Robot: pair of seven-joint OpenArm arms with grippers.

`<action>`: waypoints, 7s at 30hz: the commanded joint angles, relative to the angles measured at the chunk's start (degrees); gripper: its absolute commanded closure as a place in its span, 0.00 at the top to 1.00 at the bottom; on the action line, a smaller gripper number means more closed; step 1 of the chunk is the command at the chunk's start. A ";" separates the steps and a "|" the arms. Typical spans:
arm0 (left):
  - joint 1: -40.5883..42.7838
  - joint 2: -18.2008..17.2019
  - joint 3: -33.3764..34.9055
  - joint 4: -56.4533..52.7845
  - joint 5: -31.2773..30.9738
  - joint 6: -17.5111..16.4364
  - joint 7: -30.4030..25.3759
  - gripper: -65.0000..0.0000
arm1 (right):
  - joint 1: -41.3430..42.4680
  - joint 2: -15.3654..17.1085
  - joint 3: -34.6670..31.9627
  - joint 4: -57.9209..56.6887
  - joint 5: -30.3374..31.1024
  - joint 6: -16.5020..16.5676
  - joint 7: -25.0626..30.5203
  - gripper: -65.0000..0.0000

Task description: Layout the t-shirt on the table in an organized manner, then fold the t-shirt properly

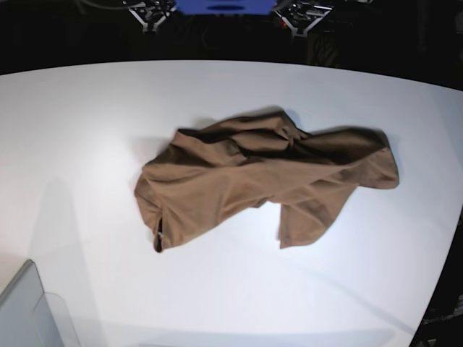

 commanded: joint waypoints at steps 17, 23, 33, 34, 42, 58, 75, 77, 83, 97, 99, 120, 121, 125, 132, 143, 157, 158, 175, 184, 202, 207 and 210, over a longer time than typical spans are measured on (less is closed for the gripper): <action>0.67 -0.49 0.27 4.65 0.36 0.08 0.48 0.00 | -0.28 0.46 -0.27 0.07 0.26 0.32 -0.49 0.00; 0.67 -0.49 0.27 4.65 0.36 0.08 0.48 0.00 | -0.46 0.64 -0.18 0.15 0.26 0.32 -0.05 0.00; 3.75 -0.76 0.10 6.50 0.19 0.08 -0.14 0.00 | -4.15 1.34 -0.01 4.90 0.26 0.14 1.26 0.00; 4.63 -1.46 0.10 8.17 0.10 -0.01 -0.05 0.00 | -6.00 1.34 -0.01 7.89 0.26 0.14 1.79 0.00; 20.98 -5.24 -0.08 34.01 -0.08 -0.01 0.39 0.00 | -24.28 3.10 -0.01 36.72 0.26 0.14 1.70 0.00; 49.46 -12.98 -7.20 96.61 -13.26 -0.10 0.48 0.00 | -47.23 6.44 6.94 86.92 0.26 0.14 1.35 0.00; 49.02 -11.66 -22.32 114.01 -17.22 -0.01 0.48 0.01 | -37.38 -0.95 6.85 106.79 0.34 0.32 -3.48 0.15; 48.67 -10.60 -24.34 113.84 -17.22 -0.01 0.48 0.08 | -35.36 -1.56 5.09 106.79 0.34 0.32 -5.86 0.27; 44.10 -7.35 -29.27 113.40 -17.22 -0.01 0.48 0.65 | -30.70 -0.51 -3.35 106.61 0.34 0.41 -13.51 0.61; 18.96 -7.62 -29.62 95.99 -17.22 -0.19 14.19 0.84 | -26.39 1.34 -8.27 106.44 0.26 0.41 -20.01 0.68; 16.32 -7.62 -29.27 93.44 -17.22 -0.19 14.63 0.84 | -26.39 1.69 -8.27 106.44 0.26 0.41 -20.01 0.68; 0.41 -7.62 -28.12 71.20 -17.22 -8.01 14.72 0.85 | -26.39 2.04 -6.43 102.83 -0.01 0.41 -20.01 0.68; 0.05 -7.62 -28.12 71.02 -17.22 -8.01 14.72 0.85 | -26.39 2.04 -6.07 102.83 -0.01 0.41 -20.01 0.68; -0.38 -7.62 -29.88 70.76 -17.22 -8.01 14.72 0.85 | -26.39 3.10 -5.99 102.83 -0.01 0.41 -20.01 0.68; -0.38 -7.26 -30.76 70.67 -17.22 -8.54 14.72 0.74 | -24.98 3.10 -6.60 102.31 0.26 0.41 -20.01 0.68; -0.03 -7.18 -31.02 70.85 -17.22 -8.10 14.72 0.03 | -16.28 3.01 -12.49 91.76 0.26 0.41 -20.01 0.68; 3.04 -7.18 -31.11 76.74 -17.22 -8.10 14.72 0.01 | -10.04 3.01 -15.13 82.18 0.26 0.41 -19.66 0.62; 3.31 -7.18 -31.11 76.83 -17.22 -8.10 14.80 0.01 | -9.78 3.10 -15.13 82.18 0.26 0.41 -19.92 0.57; 7.88 -7.00 -31.11 91.42 -17.22 -8.01 14.80 0.01 | -15.31 3.18 -5.55 102.66 0.17 0.41 -19.92 0.00; 12.27 -4.27 -31.11 106.19 -17.13 -8.01 14.80 0.01 | -15.23 1.87 1.66 106.97 0.26 0.41 -18.69 0.00; -17.62 -4.36 -28.03 97.49 -16.69 -8.01 31.24 0.01 | 22.84 0.90 1.84 95.27 0.26 0.41 -25.73 0.00; -32.82 -6.56 -22.41 91.60 -16.69 -7.92 32.56 0.01 | 38.58 3.98 1.93 85.43 0.26 0.49 -25.90 0.00; -41.26 -7.97 -17.75 88.34 -16.52 -7.92 32.56 0.01 | 47.37 5.91 1.93 80.77 0.17 0.49 -26.08 0.00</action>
